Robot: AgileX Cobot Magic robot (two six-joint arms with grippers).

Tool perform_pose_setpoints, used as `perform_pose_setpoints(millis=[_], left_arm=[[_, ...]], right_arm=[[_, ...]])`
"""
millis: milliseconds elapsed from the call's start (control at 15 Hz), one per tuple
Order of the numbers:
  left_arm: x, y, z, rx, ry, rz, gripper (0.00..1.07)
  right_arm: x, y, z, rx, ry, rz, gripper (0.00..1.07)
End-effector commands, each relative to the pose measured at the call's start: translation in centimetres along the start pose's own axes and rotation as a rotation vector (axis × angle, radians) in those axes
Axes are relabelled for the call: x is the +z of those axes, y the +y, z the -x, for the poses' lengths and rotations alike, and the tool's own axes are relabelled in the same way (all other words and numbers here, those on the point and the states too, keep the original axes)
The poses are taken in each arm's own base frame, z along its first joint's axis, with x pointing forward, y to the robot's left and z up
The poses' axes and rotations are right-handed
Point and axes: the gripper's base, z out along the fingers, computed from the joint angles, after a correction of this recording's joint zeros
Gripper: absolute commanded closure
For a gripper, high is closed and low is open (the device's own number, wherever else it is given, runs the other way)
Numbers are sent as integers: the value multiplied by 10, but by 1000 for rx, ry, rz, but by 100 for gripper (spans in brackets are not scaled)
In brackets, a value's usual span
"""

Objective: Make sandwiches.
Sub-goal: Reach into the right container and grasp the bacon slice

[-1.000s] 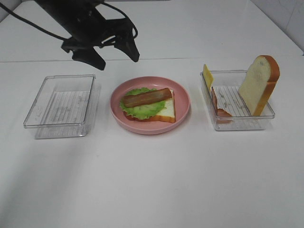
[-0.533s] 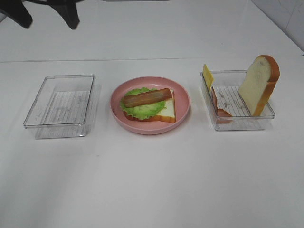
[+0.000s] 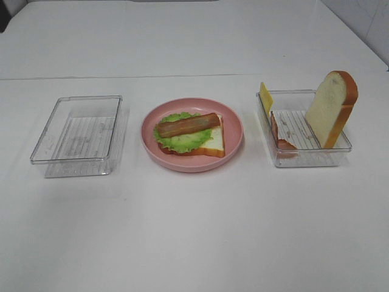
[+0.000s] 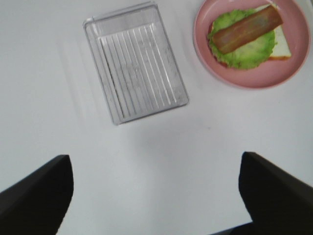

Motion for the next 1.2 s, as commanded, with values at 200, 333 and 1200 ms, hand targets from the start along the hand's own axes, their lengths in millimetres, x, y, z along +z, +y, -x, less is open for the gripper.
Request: perform_pose_setpoints(millis=[200, 333, 1200], left_arm=[[-26, 15, -84, 27, 13, 43, 20], [-34, 17, -107, 27, -44, 36, 20], [-32, 36, -271, 104, -509, 0, 20]], right_arm=[[-1, 0, 0, -4, -24, -5, 27], [-1, 0, 0, -4, -24, -5, 27], [18, -2, 33, 14, 17, 0, 27]])
